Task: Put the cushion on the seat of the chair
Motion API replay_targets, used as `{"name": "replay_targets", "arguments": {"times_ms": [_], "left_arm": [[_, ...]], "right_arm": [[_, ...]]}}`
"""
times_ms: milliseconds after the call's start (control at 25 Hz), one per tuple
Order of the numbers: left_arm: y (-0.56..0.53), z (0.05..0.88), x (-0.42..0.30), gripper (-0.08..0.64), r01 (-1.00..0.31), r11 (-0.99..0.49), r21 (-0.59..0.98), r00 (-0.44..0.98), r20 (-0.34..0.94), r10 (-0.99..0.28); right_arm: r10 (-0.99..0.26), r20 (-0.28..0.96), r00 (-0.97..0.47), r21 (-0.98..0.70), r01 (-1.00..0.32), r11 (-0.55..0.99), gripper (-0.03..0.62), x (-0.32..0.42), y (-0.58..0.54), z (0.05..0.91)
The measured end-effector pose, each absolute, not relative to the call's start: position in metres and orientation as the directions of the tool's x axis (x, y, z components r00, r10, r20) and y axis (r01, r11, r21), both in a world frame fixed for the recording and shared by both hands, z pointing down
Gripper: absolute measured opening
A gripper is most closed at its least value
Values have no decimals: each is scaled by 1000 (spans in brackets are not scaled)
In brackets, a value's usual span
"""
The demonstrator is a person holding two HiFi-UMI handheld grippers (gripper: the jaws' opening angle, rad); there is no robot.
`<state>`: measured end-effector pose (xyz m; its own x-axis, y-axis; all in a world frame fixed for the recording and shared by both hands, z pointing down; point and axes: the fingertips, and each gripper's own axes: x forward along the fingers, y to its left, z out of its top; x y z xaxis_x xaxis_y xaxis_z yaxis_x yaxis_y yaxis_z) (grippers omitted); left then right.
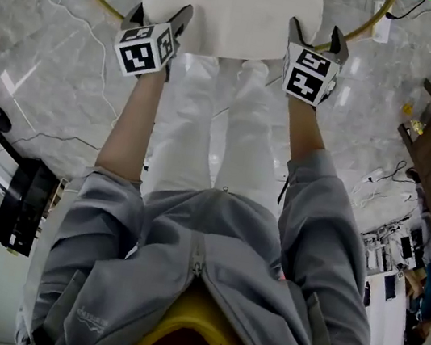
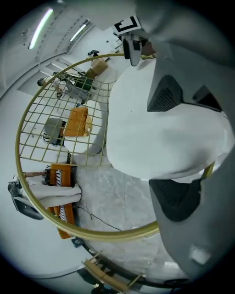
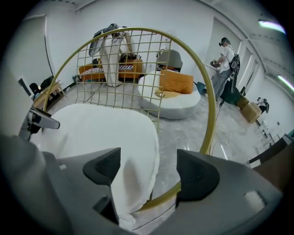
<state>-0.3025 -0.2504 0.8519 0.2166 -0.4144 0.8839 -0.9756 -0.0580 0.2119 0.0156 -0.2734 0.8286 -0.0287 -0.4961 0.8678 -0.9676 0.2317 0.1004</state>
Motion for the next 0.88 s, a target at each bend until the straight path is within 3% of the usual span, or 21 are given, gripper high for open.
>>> {"name": "replay_targets", "arguments": {"times_ms": [120, 240, 360, 520, 600, 880], "left_arm": [[-244, 834, -314, 469, -988, -68, 139, 154, 870, -469], [-243, 808, -317, 441, -988, -89, 123, 152, 828, -539], [-239, 774, -310, 227, -981, -140, 137, 194, 787, -586], [-237, 729, -288, 68, -958, -194, 209, 285, 743, -606], [-238, 705, -278, 8, -947, -220, 232, 319, 724, -611], [-225, 607, -249, 6, -917, -290, 273, 398, 653, -644]], "right_arm": [[-523, 851, -34, 94, -972, 215, 365, 17, -269, 817], [-570, 819, -56, 83, -973, 214, 280, 16, -269, 798], [-608, 788, -95, 51, -974, 219, 137, 7, -262, 770], [-621, 774, -121, 16, -977, 211, -1, -4, -253, 729], [-621, 772, -134, -20, -982, 188, -1, -9, -249, 707], [-681, 716, -154, -60, -985, 160, -2, -18, -230, 605]]}}
